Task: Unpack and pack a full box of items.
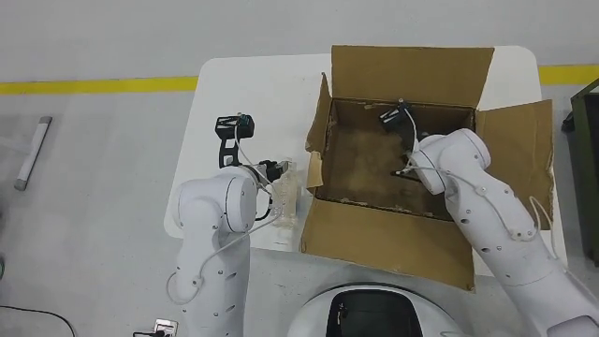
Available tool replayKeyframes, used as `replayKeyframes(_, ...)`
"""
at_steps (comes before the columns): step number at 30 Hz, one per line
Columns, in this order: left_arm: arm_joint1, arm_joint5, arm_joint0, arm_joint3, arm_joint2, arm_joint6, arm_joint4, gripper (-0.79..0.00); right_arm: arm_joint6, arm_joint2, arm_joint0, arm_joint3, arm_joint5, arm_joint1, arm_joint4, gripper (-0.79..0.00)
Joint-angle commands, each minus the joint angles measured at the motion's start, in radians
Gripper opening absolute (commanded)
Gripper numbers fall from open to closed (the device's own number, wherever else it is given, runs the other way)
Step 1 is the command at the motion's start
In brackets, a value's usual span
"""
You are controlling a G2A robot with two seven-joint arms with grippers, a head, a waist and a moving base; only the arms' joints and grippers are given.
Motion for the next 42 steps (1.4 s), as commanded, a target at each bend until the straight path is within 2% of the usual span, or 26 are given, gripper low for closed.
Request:
replayKeyframes(1,0.0,0.0,0.0,0.0,0.0,0.0,0.0,0.0,-0.002,-0.008,0.002,0.015,0.002,-0.002,-0.007,-0.446)
replayKeyframes(6,0.0,0.0,0.0,0.0,0.0,0.0,0.0,0.0,-0.01,-0.027,0.012,0.053,0.007,-0.01,-0.013,-0.462)
replayKeyframes(10,0.0,0.0,0.0,0.0,0.0,0.0,0.0,0.0,-0.015,-0.033,0.019,0.073,0.009,-0.014,-0.018,-0.545)
replayKeyframes(12,0.0,0.0,0.0,0.0,0.0,0.0,0.0,0.0,-0.015,-0.032,0.022,0.081,0.007,-0.016,-0.017,-0.594)
replayKeyframes(14,0.0,0.0,0.0,0.0,0.0,0.0,0.0,0.0,-0.015,-0.03,0.024,0.087,0.004,-0.017,-0.017,-0.77)
replayKeyframes(15,0.0,0.0,0.0,0.0,0.0,0.0,0.0,0.0,-0.014,-0.029,0.024,0.089,0.004,-0.018,-0.019,-0.785)
replayKeyframes(27,0.0,0.0,0.0,0.0,0.0,0.0,0.0,0.0,-0.028,0.002,0.01,0.066,-0.015,-0.021,0.017,-0.785)
replayKeyframes(38,0.0,0.0,0.0,0.0,0.0,0.0,0.0,0.0,0.002,0.046,-0.057,-0.174,-0.049,-0.013,0.022,-0.785)
replayKeyframes(42,0.0,0.0,0.0,0.0,0.0,0.0,0.0,0.0,0.005,0.044,-0.07,-0.197,-0.058,-0.013,0.006,-0.785)
